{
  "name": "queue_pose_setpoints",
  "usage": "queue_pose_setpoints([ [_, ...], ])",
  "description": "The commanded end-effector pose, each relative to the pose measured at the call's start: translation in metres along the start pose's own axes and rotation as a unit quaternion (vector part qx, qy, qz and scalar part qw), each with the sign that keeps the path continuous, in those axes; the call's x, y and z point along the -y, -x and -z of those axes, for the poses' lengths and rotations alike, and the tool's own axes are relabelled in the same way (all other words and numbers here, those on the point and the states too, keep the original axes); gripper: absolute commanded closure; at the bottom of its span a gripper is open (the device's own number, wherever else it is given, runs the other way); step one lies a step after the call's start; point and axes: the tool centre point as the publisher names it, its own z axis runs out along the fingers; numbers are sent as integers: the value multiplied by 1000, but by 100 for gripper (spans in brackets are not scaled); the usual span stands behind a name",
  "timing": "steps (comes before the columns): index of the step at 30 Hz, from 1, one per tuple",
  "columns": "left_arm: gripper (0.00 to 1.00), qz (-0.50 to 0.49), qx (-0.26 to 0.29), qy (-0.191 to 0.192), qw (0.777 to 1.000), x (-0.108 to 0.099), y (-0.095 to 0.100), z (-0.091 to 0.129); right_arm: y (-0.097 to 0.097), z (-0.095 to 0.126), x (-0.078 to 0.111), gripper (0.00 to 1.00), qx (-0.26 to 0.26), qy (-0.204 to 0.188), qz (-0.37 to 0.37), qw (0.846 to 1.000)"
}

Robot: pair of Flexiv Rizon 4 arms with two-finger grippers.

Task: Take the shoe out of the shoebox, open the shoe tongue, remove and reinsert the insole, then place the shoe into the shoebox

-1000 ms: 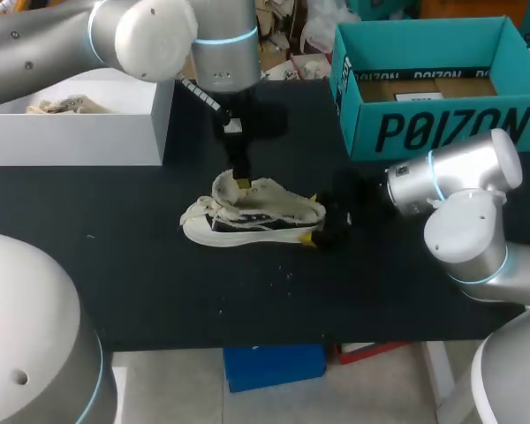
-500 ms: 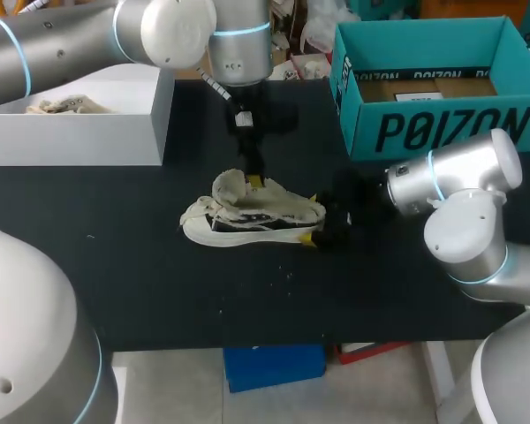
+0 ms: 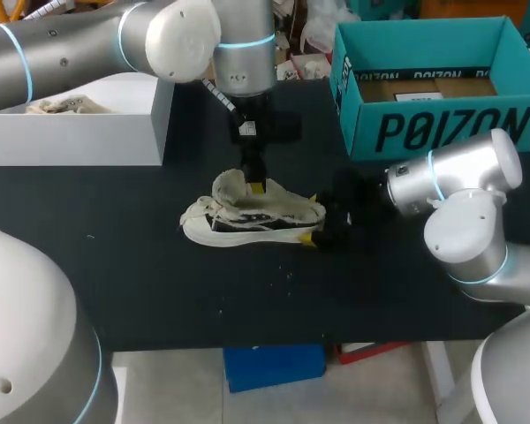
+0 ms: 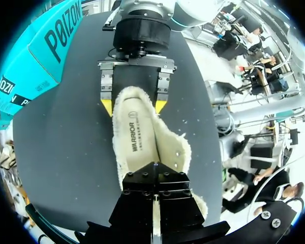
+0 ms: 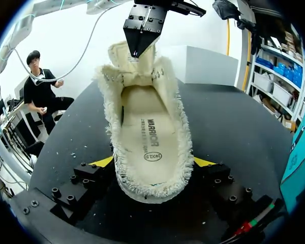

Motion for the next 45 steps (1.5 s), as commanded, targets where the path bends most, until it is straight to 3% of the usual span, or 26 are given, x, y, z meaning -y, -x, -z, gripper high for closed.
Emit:
queue_pose_setpoints([
  [1,100,-1,1,0,1000,0,0,-1,1,0,1,100,0,-1,-1,1000],
  [10,100,1,10,6,1000,5,2,1,1,0,1,100,0,-1,-1,1000],
  [24,100,11,-19,-23,1000,-6,-4,-38,1,0,1,100,0,-1,-1,1000],
  [45,100,20,-35,-9,999,4,-8,-82,1,0,1,100,0,-1,-1,1000],
])
